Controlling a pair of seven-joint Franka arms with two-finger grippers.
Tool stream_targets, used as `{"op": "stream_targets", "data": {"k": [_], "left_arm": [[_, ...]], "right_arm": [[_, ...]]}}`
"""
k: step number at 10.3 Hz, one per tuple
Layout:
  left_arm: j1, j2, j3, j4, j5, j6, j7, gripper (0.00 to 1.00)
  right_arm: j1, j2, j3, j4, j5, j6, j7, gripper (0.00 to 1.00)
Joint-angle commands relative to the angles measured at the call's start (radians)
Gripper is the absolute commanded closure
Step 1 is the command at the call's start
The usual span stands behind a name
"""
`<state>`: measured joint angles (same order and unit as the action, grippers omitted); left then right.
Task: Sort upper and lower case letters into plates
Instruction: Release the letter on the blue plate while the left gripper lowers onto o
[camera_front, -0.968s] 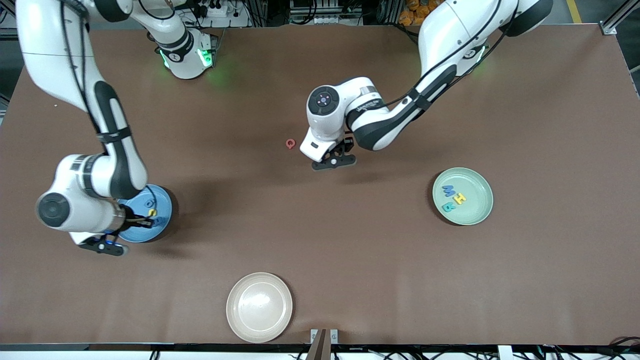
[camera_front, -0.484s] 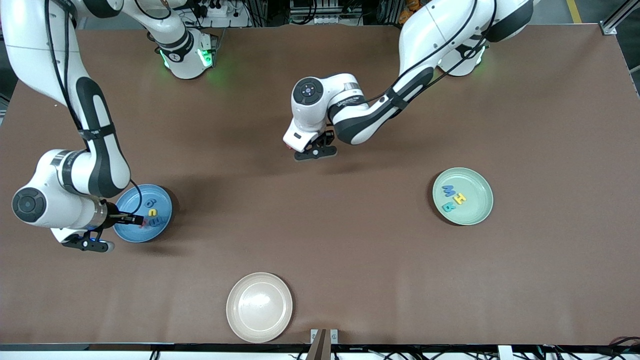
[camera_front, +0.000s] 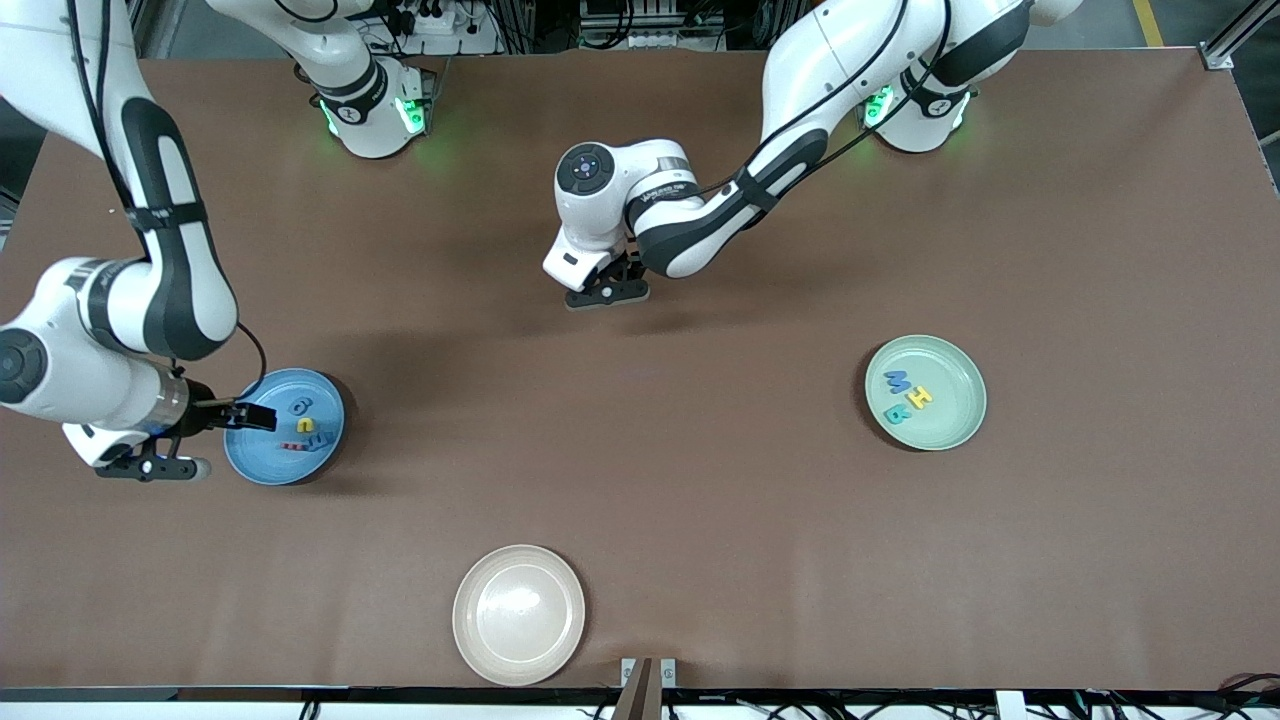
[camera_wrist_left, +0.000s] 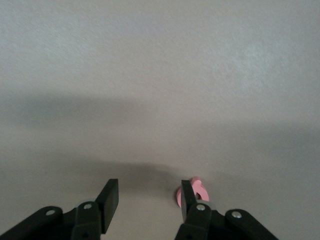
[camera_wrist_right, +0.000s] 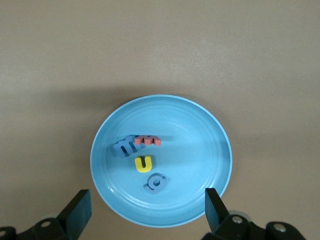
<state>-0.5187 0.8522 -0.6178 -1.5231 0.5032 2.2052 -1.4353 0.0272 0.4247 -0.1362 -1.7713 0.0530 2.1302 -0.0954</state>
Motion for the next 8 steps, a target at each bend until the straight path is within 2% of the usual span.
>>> {"op": "stream_targets", "data": {"k": [1,2,5,8], "left_arm": [[-0.043,0.024,0.042,0.035,-0.022,0.039,-0.029,0.40],[-0.063,0.025,0.058,0.035,-0.022,0.057,-0.040,0.37],[-0.089,0.047,0.066,0.060,-0.022,0.065,-0.051,0.37],[-0.104,0.059,0.076,0.069,-0.022,0.067,-0.053,0.37]], "right_arm": [[-0.010,-0.099,0.027,-0.086,-0.042,0.013,-0.014,0.00],[0.003,-0.140,0.027,-0.114,-0.044,0.013,-0.012,0.00],[0.025,-0.240,0.043,-0.184,-0.067,0.013,-0.012,0.00],[0.019,-0.293,0.053,-0.206,-0.071,0.010,-0.012,0.00]]}}
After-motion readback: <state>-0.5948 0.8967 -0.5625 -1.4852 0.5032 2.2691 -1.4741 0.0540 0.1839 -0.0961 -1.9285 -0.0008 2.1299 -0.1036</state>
